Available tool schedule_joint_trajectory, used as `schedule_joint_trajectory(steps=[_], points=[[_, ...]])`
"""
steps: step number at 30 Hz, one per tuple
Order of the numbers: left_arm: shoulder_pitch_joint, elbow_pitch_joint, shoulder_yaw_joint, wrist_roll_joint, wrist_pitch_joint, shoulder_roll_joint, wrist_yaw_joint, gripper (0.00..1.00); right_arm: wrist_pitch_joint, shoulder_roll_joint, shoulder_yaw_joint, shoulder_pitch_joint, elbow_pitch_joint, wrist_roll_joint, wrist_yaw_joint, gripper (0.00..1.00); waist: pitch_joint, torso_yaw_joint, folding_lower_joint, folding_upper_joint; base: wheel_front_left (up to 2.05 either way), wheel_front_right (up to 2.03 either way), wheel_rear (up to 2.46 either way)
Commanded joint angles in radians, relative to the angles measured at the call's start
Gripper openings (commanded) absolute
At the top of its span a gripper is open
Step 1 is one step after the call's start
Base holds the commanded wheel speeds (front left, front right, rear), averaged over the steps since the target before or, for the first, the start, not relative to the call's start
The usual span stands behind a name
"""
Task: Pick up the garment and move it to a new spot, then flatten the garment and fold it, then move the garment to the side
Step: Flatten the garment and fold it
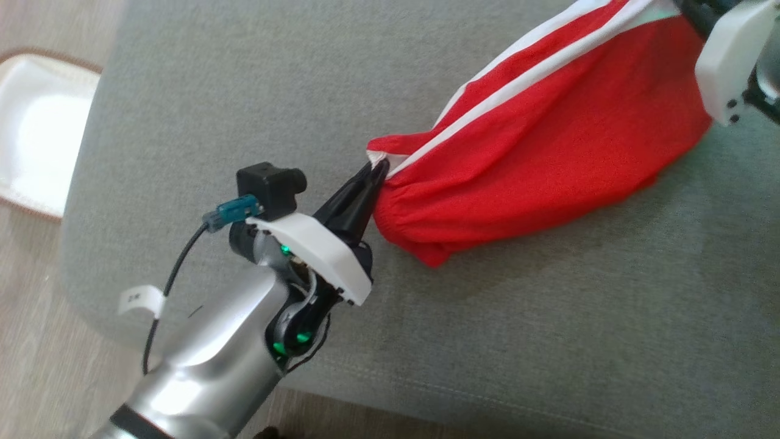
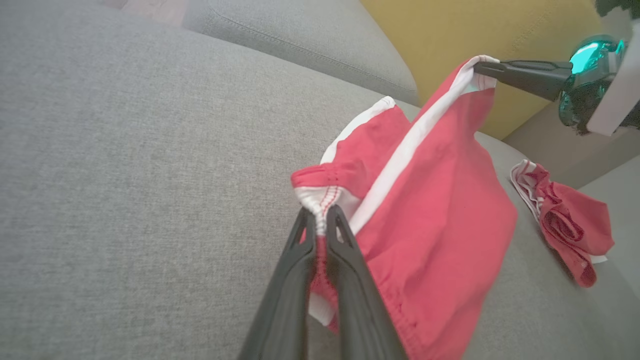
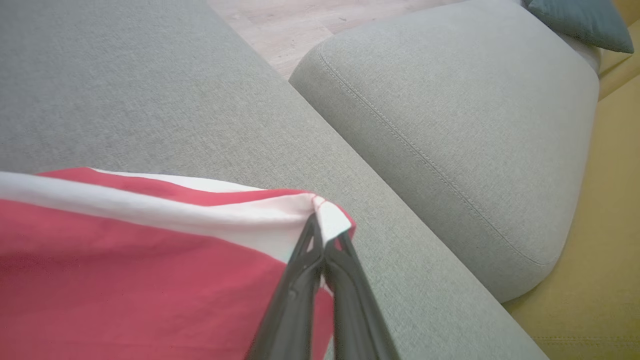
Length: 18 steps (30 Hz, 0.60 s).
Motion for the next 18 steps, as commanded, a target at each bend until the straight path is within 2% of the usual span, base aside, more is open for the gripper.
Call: schedule_joint_trajectory(steps=[1, 10, 11, 12, 13, 14, 15, 18], points=[[-0.045, -0.01, 0.032, 0.006, -0.012, 0.005, -0.011, 0.0, -0.022, 0.001, 0.017, -0.031, 0.008, -0.005, 0.007, 0.0, 0.029, 0.027, 0.0, 0.0, 0.0, 0.0, 0.0], [-0.098, 0.09, 0.021, 0.018, -0.046, -0.061, -0.05, 0.0, -0.129, 0.044, 0.156, -0.144, 0.189, 0.038, 0.007, 0.0, 0.075, 0.061, 0.0, 0.0, 0.0, 0.0, 0.0], [-0.102, 0.098, 0.021, 0.019, -0.049, -0.064, -0.052, 0.0, -0.136, 0.05, 0.167, -0.148, 0.206, 0.044, 0.007, 0.85, 0.077, 0.061, 0.0, 0.0, 0.0, 0.0, 0.0], [-0.104, 0.107, 0.021, 0.021, -0.051, -0.067, -0.053, 0.0, -0.143, 0.057, 0.179, -0.152, 0.222, 0.048, 0.007, 1.0, 0.078, 0.06, 0.0, 0.0, 0.0, 0.0, 0.0], [-0.106, 0.116, 0.022, 0.022, -0.054, -0.069, -0.054, 0.21, -0.15, 0.063, 0.19, -0.154, 0.236, 0.051, 0.007, 1.0, 0.077, 0.058, 0.0, 0.0, 0.0, 0.0, 0.0], [-0.108, 0.124, 0.022, 0.026, -0.057, -0.07, -0.053, 0.49, -0.159, 0.071, 0.197, -0.154, 0.251, 0.059, 0.007, 1.0, 0.074, 0.055, 0.0, 0.0, 0.0, 0.0, 0.0], [-0.109, 0.132, 0.022, 0.029, -0.06, -0.07, -0.052, 1.0, -0.168, 0.079, 0.205, -0.154, 0.264, 0.066, 0.007, 1.0, 0.071, 0.051, 0.0, 0.0, 0.0, 0.0, 0.0], [-0.108, 0.151, 0.024, 0.036, -0.065, -0.07, -0.048, 1.0, -0.212, 0.1, 0.209, -0.149, 0.309, 0.086, 0.007, 1.0, 0.053, 0.034, 0.0, 0.0, 0.0, 0.0, 0.0]])
